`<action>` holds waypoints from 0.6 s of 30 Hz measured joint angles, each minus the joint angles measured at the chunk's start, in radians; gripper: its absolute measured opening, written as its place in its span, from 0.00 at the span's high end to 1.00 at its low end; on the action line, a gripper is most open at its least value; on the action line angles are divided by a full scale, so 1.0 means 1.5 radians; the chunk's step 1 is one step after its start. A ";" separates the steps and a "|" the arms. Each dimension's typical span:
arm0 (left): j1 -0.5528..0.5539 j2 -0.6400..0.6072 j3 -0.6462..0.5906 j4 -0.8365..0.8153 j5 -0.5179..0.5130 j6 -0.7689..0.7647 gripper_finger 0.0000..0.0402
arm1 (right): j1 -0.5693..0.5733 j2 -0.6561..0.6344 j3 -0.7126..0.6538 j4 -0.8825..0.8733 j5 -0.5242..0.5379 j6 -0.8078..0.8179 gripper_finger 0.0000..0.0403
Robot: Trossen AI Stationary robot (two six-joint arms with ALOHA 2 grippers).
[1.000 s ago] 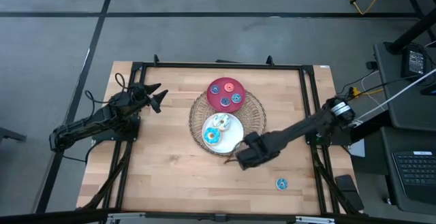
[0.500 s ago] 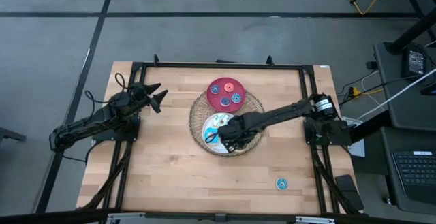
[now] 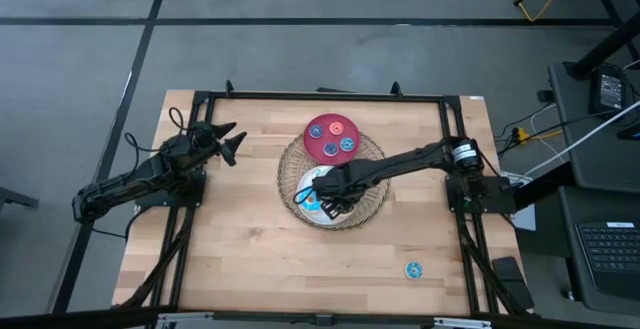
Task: Pick & Place donuts
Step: Put the large black donut on the white plate
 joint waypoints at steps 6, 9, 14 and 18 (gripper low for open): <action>0.000 0.000 0.000 0.000 0.000 0.000 0.34 | -0.002 0.029 0.001 0.018 -0.005 -0.021 0.89; 0.000 0.000 0.000 0.000 0.000 0.000 0.34 | -0.002 0.030 0.001 0.026 -0.007 -0.021 0.88; 0.000 0.000 0.000 0.000 0.000 0.000 0.34 | -0.002 0.030 0.025 0.016 0.009 -0.032 0.85; 0.000 0.000 0.000 0.000 0.000 0.000 0.34 | -0.002 0.030 0.045 0.010 0.011 -0.045 0.77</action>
